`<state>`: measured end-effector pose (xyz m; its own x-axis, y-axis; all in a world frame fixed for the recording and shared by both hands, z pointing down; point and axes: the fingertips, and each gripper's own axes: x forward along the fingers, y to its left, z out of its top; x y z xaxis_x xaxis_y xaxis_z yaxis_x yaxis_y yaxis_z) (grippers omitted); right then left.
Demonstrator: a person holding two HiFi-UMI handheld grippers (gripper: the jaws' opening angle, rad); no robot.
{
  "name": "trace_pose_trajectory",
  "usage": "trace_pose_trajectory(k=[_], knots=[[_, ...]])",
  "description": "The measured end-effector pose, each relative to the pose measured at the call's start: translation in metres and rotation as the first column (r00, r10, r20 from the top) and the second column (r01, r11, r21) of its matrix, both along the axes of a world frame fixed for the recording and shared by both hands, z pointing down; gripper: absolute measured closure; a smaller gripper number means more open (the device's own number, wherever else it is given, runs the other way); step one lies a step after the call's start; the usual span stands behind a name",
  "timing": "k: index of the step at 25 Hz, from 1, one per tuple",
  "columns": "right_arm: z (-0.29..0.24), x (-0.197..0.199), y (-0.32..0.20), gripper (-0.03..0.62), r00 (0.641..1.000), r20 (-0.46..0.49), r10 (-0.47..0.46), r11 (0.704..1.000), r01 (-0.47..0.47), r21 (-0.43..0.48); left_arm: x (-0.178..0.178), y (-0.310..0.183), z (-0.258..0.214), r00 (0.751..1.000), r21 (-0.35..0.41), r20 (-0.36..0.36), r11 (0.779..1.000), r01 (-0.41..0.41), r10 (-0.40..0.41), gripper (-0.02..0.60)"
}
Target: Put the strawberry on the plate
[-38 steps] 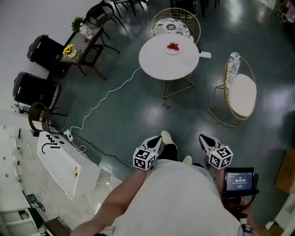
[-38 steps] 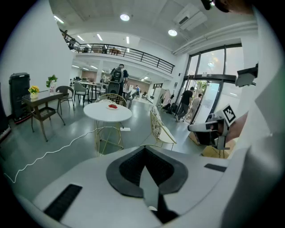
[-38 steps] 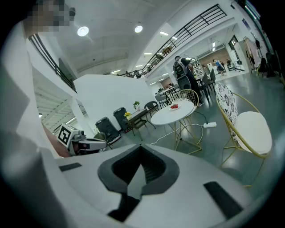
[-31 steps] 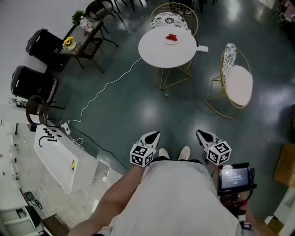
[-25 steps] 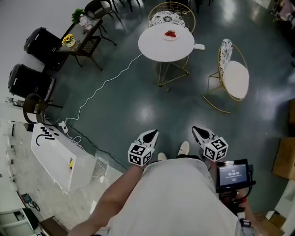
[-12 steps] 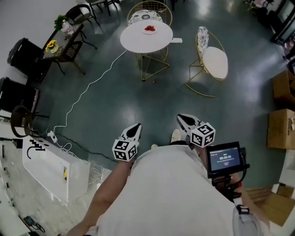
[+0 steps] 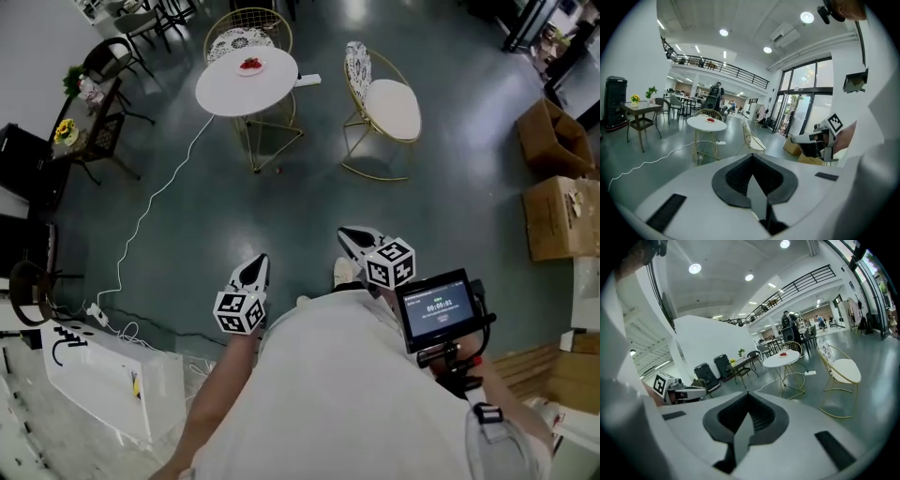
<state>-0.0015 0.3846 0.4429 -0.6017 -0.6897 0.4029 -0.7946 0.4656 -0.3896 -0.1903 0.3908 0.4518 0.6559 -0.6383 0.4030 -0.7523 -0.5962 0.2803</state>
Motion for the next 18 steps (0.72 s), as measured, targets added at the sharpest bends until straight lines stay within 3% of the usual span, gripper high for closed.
trace_pose_trajectory(k=[18], knots=[[0.003,-0.007,0.009,0.589,1.000,0.002,-0.014,1.000,0.014,-0.023,0.000,0.012,0.002,1.000,-0.021,0.006,1.000,-0.010,0.010,0.577]])
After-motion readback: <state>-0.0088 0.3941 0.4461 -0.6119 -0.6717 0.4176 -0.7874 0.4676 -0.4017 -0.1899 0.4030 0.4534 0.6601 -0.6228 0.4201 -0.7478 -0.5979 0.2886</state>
